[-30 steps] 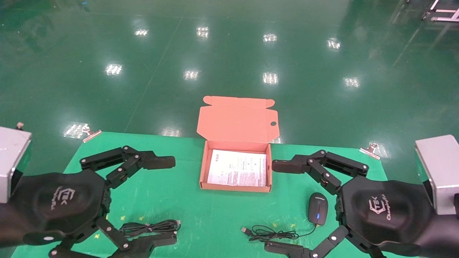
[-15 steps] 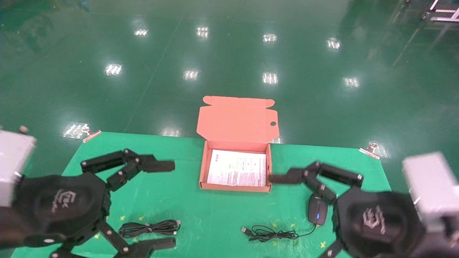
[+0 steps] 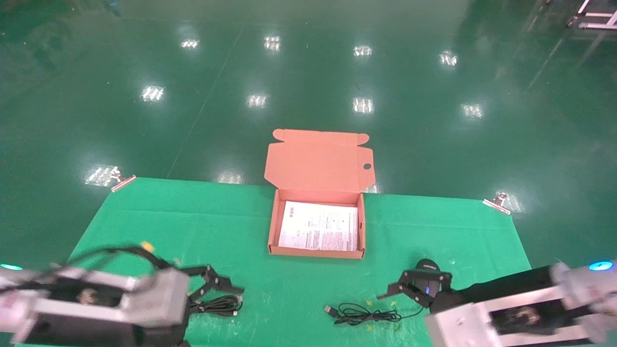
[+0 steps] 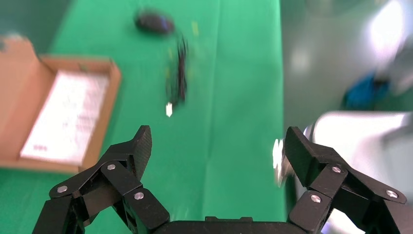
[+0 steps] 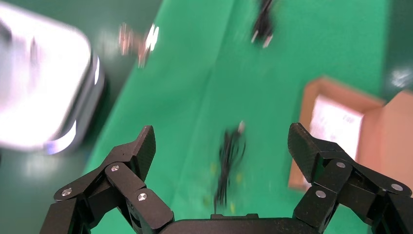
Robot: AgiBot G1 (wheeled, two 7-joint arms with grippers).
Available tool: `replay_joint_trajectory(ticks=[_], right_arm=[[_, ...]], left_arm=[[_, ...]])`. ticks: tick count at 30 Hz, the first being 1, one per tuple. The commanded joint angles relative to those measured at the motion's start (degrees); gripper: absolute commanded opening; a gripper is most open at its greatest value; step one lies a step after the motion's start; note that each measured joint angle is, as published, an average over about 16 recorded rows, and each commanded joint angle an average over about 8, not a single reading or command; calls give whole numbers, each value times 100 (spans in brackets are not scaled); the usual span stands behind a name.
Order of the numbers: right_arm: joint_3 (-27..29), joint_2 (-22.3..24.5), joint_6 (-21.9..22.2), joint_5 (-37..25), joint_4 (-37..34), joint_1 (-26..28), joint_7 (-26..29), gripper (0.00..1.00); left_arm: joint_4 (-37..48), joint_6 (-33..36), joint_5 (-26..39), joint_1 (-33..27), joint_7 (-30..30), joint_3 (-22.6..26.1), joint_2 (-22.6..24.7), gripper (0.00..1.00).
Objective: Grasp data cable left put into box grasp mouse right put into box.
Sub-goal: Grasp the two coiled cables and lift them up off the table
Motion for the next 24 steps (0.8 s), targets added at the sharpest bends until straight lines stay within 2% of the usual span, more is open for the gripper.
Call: replay_joint_trajectory(ticks=[1,6,12,18,24], right_arm=[[-332,-121,14,-454,3,207,-142,100],[-803,-385,198,-1236,-1,289,-192,100],[-1116,-640,578,-1986,-22,128,-130,100],[-1273,-828,1111,-2643,-93,-138,97,100],[-1364,-1029,1565,-3056,-332,-373,235,100]], left_arm=[[-14,-12,388,-104,41,170,109,100],[-56,-281,1547,-239,228,577,409,100],[-52,-727,2713,-202,233,955,756,100],[78,-1165,3552,-23,-61,1186,1038,100],[550,-1492,4056,51,-423,1275,1314,100]])
